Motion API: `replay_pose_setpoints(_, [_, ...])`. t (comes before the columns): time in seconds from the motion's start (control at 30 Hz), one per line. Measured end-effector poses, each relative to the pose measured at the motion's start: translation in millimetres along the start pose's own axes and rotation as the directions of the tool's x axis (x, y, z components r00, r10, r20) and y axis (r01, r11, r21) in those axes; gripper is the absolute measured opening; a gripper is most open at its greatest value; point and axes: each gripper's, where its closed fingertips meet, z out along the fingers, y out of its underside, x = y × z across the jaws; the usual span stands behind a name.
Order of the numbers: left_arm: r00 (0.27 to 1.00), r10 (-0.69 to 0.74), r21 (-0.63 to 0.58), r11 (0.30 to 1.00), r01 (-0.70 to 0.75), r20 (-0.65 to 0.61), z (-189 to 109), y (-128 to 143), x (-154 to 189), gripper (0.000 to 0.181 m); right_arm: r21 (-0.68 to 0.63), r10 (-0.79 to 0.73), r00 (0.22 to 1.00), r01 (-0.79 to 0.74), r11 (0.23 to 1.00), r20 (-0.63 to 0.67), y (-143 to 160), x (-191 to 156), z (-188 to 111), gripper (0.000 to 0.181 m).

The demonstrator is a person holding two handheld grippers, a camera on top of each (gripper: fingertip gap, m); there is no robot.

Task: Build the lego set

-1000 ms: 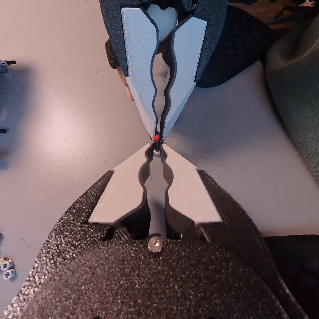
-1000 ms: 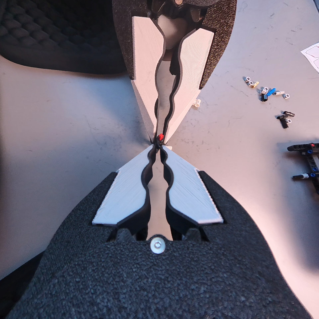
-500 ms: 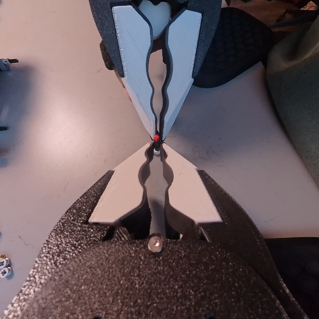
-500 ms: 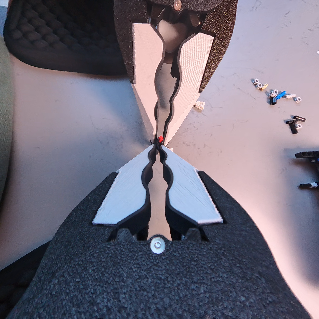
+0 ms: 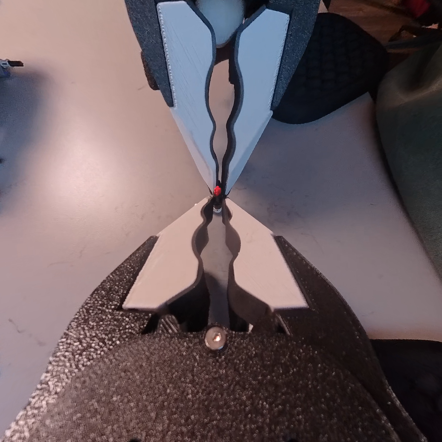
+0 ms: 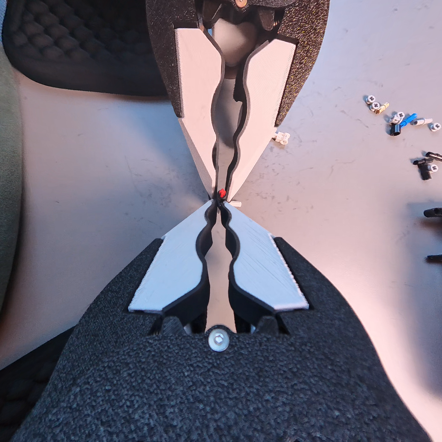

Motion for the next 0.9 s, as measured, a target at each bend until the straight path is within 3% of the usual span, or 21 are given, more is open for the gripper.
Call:
replay_pose_setpoints(0.13, [0.997,-0.021,0.036,0.999,0.018,0.077,-5,-4,-11,0.005,0.018,-0.005,0.997,0.006,1.0,-0.077,-2,10,-1,0.003])
replay_pose_setpoints(0.23, [0.98,-0.198,0.337,0.924,0.181,0.016,-43,-43,-21,0.005,0.256,0.079,0.995,-0.061,0.965,-0.061,-33,16,-34,0.032])
replay_pose_setpoints(0.3, [0.94,-0.327,0.563,0.761,0.323,-0.096,-81,-70,-32,0.005,0.451,0.141,0.985,-0.081,0.889,-0.101,-54,30,-67,0.037])
replay_pose_setpoints(0.37, [0.866,-0.405,0.707,0.518,0.482,-0.294,-116,-90,-41,0.005,0.587,0.178,0.966,-0.035,0.809,-0.188,-66,43,-91,0.036])
replay_pose_setpoints(0.43, [0.785,-0.403,0.744,0.298,0.599,-0.471,-141,-101,-46,0.005,0.64,0.187,0.932,0.06,0.766,-0.312,-76,51,-103,0.036])
replay_pose_setpoints(0.5, [0.737,-0.367,0.734,0.179,0.655,-0.568,-152,-107,-45,0.005,0.622,0.159,0.891,0.16,0.766,-0.425,-84,55,-106,0.035])
replay_pose_setpoints(0.7, [0.692,-0.302,0.704,0.085,0.705,-0.656,-153,-116,-36,0.005,0.56,0.066,0.824,0.321,0.764,-0.563,-111,54,-105,0.03])
replay_pose_setpoints(0.9, [0.646,-0.302,0.665,0.052,0.745,-0.701,-142,-108,-37,0.002,0.535,0.021,0.79,0.395,0.747,-0.612,-122,55,-99,0.005])
